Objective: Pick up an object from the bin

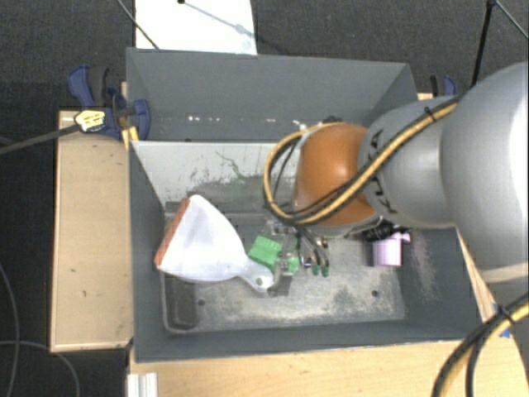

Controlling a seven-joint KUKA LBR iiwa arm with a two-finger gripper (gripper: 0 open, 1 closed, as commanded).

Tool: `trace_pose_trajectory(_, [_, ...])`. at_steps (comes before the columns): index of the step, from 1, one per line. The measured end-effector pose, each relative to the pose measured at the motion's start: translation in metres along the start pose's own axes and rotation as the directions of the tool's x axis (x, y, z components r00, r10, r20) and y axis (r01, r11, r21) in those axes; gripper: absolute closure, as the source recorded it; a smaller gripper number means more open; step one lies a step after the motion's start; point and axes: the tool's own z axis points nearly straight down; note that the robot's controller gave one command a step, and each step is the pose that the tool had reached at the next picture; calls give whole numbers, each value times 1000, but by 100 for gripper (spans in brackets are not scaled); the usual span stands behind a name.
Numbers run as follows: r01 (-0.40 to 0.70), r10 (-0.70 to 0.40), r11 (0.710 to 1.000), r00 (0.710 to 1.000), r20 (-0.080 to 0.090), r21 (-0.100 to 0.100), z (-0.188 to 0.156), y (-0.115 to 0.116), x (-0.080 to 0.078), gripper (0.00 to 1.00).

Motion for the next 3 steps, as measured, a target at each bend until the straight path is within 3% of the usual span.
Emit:
trace_pose_trajectory(1, [142,-142,990,989,28,-2,12,7,-3,100])
trace_pose_trajectory(2, [142,-142,990,989,28,-2,12,7,-3,100])
trace_pose_trajectory(3, [492,-492,870,870,5,3,-73,34,-4,100])
